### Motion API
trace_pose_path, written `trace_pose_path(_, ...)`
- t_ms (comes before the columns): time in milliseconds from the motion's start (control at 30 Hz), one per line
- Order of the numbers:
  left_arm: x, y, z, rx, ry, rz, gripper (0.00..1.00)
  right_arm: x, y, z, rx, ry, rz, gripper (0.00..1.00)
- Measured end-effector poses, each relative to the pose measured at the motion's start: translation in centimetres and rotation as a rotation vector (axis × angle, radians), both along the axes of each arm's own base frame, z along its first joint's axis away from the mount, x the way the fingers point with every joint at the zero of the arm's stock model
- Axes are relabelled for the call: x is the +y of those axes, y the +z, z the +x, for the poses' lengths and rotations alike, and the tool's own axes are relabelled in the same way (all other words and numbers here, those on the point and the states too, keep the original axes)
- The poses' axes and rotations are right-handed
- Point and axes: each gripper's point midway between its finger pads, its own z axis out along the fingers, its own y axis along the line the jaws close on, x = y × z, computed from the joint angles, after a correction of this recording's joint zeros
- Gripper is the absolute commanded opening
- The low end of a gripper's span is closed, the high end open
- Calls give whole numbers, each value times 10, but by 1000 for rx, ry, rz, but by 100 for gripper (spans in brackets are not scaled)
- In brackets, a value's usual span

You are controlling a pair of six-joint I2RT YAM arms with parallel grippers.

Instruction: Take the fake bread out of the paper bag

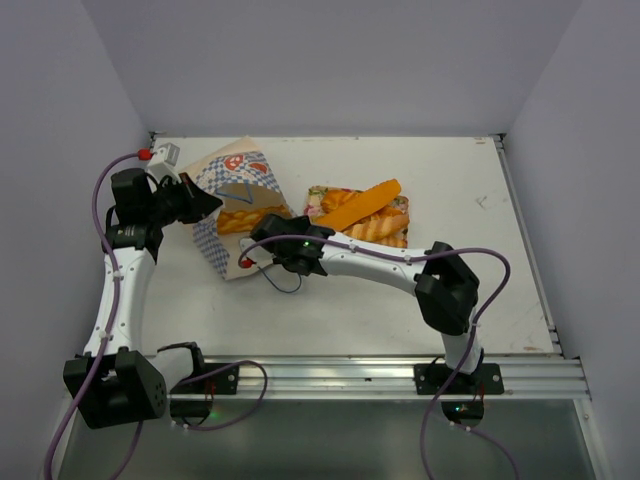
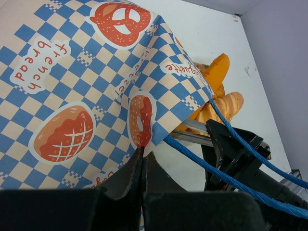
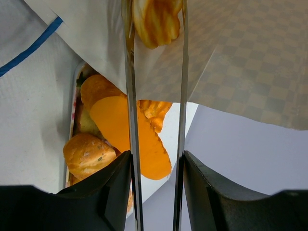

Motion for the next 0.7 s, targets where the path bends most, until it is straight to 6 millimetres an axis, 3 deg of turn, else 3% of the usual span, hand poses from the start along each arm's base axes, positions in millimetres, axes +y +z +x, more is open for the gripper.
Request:
trace_pose_path(367,0,0,0,0,-1,0,0,-1,-4,4,-36,-22,-10,46)
trace_pose_path(467,0,0,0,0,-2,-1,0,-2,-9,5,-38,-26,-27,40)
trace_pose_path(700,-1,0,0,-1,-5,-3,0,0,-14,7,-39,-31,-40,13)
